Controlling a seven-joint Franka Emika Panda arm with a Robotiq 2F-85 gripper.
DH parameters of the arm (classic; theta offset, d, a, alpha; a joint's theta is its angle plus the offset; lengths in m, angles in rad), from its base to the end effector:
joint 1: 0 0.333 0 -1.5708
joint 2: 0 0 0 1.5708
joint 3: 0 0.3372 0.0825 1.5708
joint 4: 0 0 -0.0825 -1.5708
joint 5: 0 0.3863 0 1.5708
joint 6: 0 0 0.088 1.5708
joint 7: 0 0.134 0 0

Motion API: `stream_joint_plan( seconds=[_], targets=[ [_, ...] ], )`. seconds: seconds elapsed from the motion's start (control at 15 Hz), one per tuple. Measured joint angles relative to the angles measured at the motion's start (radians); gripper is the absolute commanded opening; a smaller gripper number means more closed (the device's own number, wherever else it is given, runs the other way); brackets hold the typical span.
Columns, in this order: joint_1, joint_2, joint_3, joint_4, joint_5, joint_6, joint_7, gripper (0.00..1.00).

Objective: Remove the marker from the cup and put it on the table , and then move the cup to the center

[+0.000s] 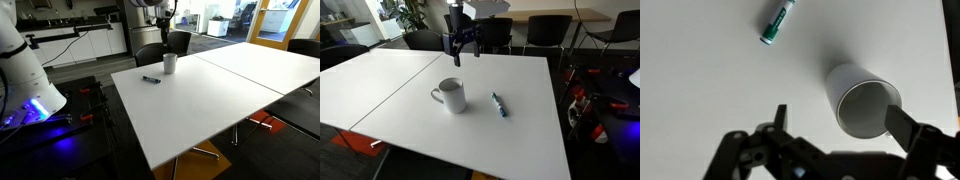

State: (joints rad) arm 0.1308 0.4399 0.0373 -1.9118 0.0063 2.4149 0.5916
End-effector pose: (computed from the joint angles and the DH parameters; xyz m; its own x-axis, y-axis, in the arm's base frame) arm 0.6381 0.1072 0.2616 0.9069 -0.4194 0.0412 -0.4173 -0.9073 -0.0522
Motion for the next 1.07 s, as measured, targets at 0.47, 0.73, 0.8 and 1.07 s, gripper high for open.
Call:
stream_joint_plan(
  seconds=[0.47,0.73,0.8,1.07],
  targets=[
    [0.002,0.093,-0.013,0.081,0.025,-0.007,-0.062,1.0],
    [0.023,0.149,-0.033,0.121,0.024,-0.006,-0.061,1.0],
    [0.029,0.161,-0.038,0.131,0.024,-0.005,-0.059,1.0],
    [0.043,0.203,-0.052,0.169,0.024,-0.005,-0.057,1.0]
  ],
)
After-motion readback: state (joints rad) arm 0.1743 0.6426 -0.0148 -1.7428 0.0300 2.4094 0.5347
